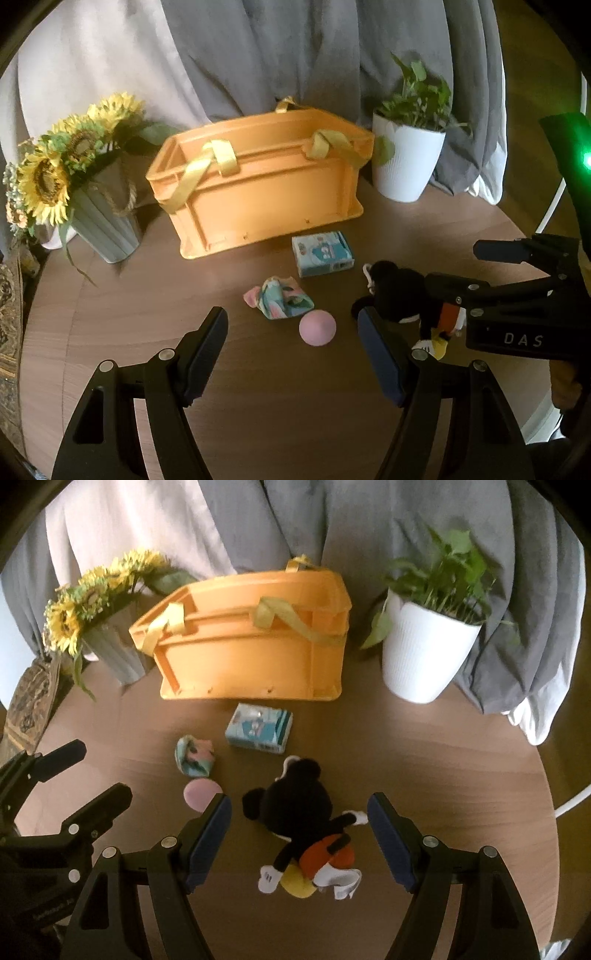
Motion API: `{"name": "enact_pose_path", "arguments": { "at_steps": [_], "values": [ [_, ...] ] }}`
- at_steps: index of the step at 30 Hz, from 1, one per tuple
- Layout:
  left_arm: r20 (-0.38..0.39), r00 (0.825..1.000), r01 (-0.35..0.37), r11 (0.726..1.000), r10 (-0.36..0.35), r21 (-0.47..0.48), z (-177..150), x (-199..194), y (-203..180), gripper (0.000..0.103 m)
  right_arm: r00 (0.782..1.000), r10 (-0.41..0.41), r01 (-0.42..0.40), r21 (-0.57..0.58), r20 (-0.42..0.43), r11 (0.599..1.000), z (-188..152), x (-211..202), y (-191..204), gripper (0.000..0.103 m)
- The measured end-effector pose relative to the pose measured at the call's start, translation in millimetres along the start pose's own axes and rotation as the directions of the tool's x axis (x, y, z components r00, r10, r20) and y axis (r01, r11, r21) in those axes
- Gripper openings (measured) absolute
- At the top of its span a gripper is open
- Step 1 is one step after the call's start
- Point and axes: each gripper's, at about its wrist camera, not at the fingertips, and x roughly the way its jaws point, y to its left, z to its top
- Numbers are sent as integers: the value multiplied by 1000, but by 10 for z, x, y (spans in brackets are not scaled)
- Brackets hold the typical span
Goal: Organize soft objects
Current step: 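Grasp the pink ball with the left tool while the right tool grasps the Mickey plush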
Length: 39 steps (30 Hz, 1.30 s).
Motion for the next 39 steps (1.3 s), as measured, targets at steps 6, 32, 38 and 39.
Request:
{"name": "enact_pose_path", "arguments": {
  "at_steps": [6, 32, 38, 39],
  "values": [
    [-70, 997, 25, 1000, -25, 4, -40, 232, -1, 72, 998, 15, -16, -23, -66, 1000, -27, 199, -3, 77],
    [-216, 973, 77, 996, -84, -37, -47, 1014, -33, 67, 970, 71, -79, -26, -234, 997, 12, 856, -120, 77],
    [-226, 969, 86, 995, -95, -48, -56, 1088, -47, 56, 963, 112, -115, 2, -245, 993, -11, 906, -167, 77],
    [-226, 969, 90, 995, -99, -48, -58, 1090, -50, 53, 963, 116, -118, 7, -242, 993, -15, 906, -172, 77]
  ]
}}
